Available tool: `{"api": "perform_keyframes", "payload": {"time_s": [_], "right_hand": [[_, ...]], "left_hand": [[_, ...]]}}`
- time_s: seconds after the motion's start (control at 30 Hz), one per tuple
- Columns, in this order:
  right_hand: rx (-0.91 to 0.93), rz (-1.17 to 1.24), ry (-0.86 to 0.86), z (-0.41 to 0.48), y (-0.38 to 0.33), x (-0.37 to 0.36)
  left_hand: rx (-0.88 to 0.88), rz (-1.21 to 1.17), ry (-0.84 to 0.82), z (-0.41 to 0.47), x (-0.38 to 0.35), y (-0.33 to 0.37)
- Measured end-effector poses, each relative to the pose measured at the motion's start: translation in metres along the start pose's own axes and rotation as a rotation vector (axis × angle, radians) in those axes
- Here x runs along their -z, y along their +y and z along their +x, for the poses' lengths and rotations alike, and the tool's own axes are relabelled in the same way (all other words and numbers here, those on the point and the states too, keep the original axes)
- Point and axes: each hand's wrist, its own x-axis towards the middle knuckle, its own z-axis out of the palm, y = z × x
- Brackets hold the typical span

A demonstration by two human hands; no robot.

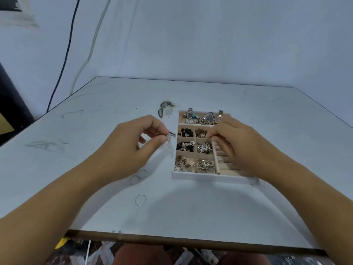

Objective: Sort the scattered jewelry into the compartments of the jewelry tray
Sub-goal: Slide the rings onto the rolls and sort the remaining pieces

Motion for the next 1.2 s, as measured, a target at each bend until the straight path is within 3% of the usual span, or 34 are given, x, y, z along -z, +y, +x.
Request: {"api": "perform_keyframes", "payload": {"time_s": [0.33, 0.53, 0.73, 1.2], "right_hand": [[-0.099, 0.157, 0.168, -0.025, 0.017, 0.003], [-0.132, 0.206, 0.162, -0.026, 0.016, 0.003], [-0.125, 0.208, 0.145, -0.027, 0.014, 0.003], [-0.133, 0.294, 0.077, -0.025, -0.007, -0.001]], "left_hand": [[-0.066, -0.013, -0.139, 0.019, -0.041, 0.027], [-0.099, 0.020, -0.233, 0.025, -0.054, 0.027], [-0.183, 0.196, -0.271, 0.022, -0.063, 0.013], [-0.002, 0.370, -0.409, 0.006, -0.053, -0.005]]}}
